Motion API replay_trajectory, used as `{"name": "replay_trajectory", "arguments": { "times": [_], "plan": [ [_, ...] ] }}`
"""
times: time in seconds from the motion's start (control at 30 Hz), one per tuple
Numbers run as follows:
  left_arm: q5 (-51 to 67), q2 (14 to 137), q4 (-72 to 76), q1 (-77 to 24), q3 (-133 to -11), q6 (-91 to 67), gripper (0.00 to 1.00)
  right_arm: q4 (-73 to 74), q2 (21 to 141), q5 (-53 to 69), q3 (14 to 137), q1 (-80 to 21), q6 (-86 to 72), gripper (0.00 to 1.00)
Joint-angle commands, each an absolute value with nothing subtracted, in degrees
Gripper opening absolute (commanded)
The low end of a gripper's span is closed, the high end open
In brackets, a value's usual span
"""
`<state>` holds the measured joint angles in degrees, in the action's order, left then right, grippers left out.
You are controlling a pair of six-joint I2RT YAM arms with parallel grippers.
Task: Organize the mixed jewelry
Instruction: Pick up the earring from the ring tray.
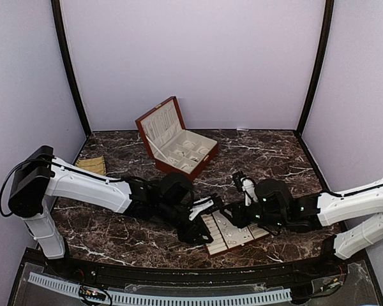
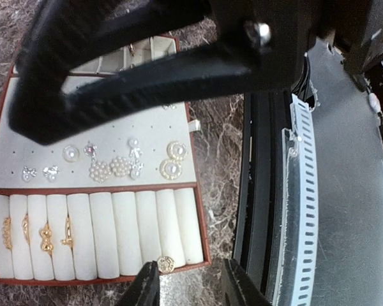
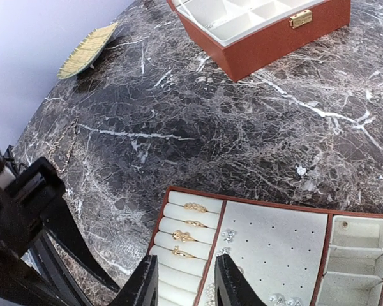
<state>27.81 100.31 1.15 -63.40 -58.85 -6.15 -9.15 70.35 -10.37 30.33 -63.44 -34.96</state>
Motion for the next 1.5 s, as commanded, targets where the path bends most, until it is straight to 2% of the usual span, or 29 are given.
{"name": "replay_trajectory", "arguments": {
  "times": [0.0, 0.17, 0.4, 1.03, 1.23, 1.47],
  "plan": [
    [23.42, 102.59, -3.46, -65.12, -61.41, -1.95, 0.35, -13.22, 69.3, -13.07, 29.32, -63.7, -35.88, 0.33],
    [20.28, 104.65, -5.04, -65.64, -62.26, -1.36, 0.29, -15.24, 69.43, -12.55, 28.88, -63.75, -35.98, 0.34],
    [18.48, 105.55, -5.06, -65.65, -62.62, -1.99, 0.29, -17.67, 69.8, -11.52, 27.91, -63.73, -36.79, 0.34],
    [22.65, 106.67, -1.27, -65.65, -62.79, -4.53, 0.29, -18.72, 72.5, -10.26, 27.95, -63.75, -37.63, 0.34],
    [22.61, 107.13, -0.89, -65.65, -62.68, -5.36, 0.23, -18.84, 72.77, -10.11, 27.7, -63.78, -37.95, 0.34],
    [23.18, 107.14, -0.46, -65.65, -62.58, -5.97, 0.11, -19.03, 73.2, -9.92, 27.56, -63.75, -38.1, 0.33]
  ]
}}
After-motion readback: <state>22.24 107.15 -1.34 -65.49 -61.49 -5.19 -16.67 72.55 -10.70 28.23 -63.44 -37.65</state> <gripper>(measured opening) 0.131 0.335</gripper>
